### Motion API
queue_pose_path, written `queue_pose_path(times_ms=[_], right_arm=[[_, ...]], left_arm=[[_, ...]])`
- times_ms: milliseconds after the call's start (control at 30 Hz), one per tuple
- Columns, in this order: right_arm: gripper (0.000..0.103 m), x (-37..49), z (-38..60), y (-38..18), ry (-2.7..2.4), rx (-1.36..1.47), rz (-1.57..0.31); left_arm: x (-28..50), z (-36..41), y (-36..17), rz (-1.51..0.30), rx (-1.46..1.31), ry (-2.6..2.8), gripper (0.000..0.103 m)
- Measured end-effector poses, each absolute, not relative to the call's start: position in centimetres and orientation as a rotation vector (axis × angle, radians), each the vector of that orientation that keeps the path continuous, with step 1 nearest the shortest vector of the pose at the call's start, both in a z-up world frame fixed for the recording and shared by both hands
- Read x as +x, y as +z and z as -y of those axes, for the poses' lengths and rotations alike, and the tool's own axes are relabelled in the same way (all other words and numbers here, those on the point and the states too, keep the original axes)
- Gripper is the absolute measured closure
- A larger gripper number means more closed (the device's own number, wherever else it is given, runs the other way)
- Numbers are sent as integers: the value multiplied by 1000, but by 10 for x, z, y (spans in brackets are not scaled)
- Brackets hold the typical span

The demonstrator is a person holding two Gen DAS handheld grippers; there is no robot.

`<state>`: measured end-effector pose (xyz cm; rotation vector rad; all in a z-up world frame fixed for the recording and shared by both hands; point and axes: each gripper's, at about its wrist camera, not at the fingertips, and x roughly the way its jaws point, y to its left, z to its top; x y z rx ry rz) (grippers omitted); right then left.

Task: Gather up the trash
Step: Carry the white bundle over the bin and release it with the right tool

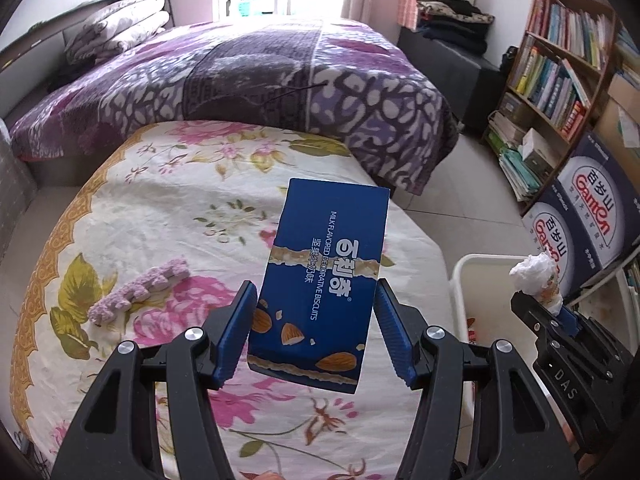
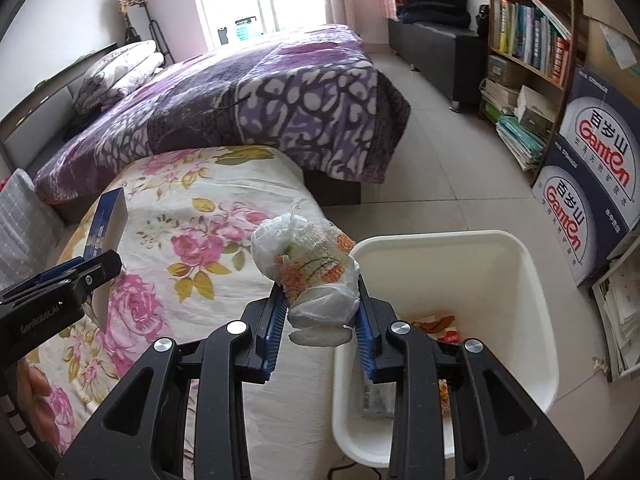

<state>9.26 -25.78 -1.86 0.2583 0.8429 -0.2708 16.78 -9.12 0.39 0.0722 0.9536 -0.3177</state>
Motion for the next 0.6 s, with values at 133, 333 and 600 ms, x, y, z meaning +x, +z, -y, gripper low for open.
queue_pose_path(times_ms=[133,333,600], right_arm=[[72,87,268,-20,-292,270,-851],[71,78,286,-21,-336,293,-861],[71,62,318,-24,-406,357,-882]], left_arm=[[163,107,5,-949,93,-337,44],[158,130,7,-953,106,-377,43],[146,168,6,-960,139,-442,43]])
